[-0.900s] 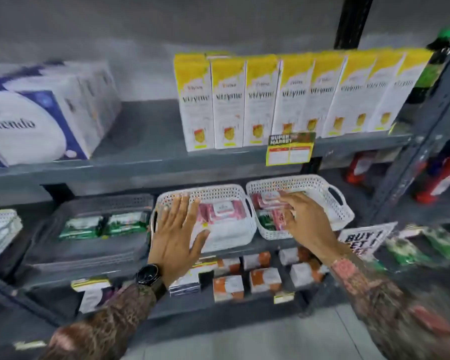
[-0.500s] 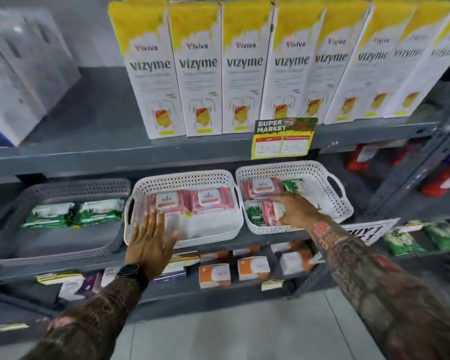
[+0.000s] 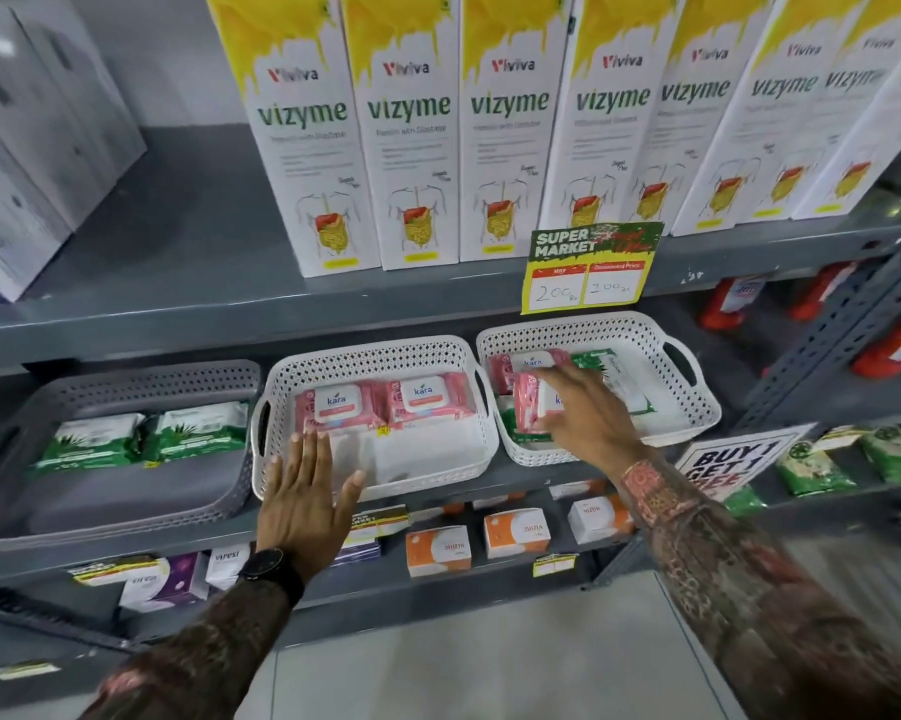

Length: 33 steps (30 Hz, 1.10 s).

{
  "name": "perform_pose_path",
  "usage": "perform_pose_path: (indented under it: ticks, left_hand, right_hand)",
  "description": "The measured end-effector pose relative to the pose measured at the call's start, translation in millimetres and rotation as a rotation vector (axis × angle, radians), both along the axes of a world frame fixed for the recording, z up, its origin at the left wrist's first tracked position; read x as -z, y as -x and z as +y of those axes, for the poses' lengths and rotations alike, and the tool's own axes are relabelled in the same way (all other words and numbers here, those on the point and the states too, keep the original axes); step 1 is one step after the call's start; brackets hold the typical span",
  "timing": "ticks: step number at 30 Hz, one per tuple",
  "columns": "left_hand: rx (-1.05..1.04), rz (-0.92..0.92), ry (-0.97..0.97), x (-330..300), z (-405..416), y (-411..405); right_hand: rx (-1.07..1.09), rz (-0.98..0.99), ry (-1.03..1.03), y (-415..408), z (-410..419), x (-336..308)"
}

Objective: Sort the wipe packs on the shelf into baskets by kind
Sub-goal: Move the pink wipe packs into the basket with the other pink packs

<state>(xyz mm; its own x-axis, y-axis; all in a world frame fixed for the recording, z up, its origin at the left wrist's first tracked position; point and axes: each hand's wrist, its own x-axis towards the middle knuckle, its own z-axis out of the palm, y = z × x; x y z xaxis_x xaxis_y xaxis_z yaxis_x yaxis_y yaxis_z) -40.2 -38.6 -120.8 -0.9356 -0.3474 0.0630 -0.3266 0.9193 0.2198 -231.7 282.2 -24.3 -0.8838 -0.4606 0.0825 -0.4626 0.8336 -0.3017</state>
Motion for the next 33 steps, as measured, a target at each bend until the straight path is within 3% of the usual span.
perform_pose_path:
  ticks: [5, 11, 16, 22, 28, 33]
  left_hand:
    - [-0.057, 0.024, 0.0, -2.3, -20.2, -17.1]
    - [-0.043, 0.022, -0.02, -0.3, -25.6, -20.6]
    - [-0.049, 0.053, -0.023, 0.5, -24.8, -21.0]
    - [-0.073, 0.071, 0.042, 0.7, -21.7, -17.7]
    - [0.055, 0.024, 0.037, -5.3, 15.8, 25.6]
    - [0.037, 0.0, 0.085, 2.2, 19.7, 28.7]
  right_hand:
    - [-0.096, 0.214, 0.082, -33.3, -76.3, -34.3]
    - [-0.38, 0.065, -0.019, -66.9, -186.7, -5.1]
    - [-0.406, 0.009, -0.065, -67.4, -229.6, 29.9]
    - [-0.43, 0.042, 0.065, -48.9, -202.1, 29.8]
    - [-0.05, 0.21, 0.267, 15.2, -115.3, 4.8]
    - [0.012, -0.062, -0.077, 80.9, -59.3, 22.8]
